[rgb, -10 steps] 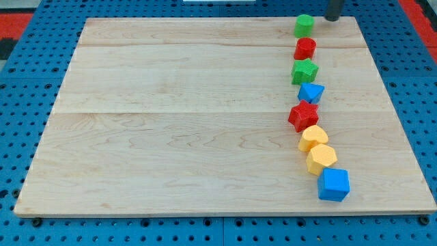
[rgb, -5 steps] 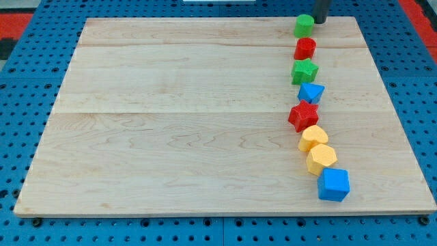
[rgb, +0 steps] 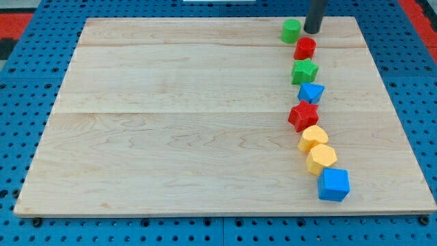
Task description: Push the red circle into the blue triangle
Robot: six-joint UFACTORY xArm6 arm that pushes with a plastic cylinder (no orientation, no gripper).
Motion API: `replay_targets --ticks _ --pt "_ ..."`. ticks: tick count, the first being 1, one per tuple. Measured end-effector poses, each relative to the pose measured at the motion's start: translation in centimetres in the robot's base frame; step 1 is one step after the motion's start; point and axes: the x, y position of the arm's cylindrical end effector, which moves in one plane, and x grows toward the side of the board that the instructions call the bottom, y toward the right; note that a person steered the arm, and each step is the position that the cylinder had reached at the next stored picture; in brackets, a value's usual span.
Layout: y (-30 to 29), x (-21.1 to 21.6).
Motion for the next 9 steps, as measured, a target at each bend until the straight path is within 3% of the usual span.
replay_targets --ticks 1,2,5,9 --pt "-0.6 -0.9" --pt "-0.2 -4.7" --pt "-5.9 -4.7" --pt "-3.3 -3.0"
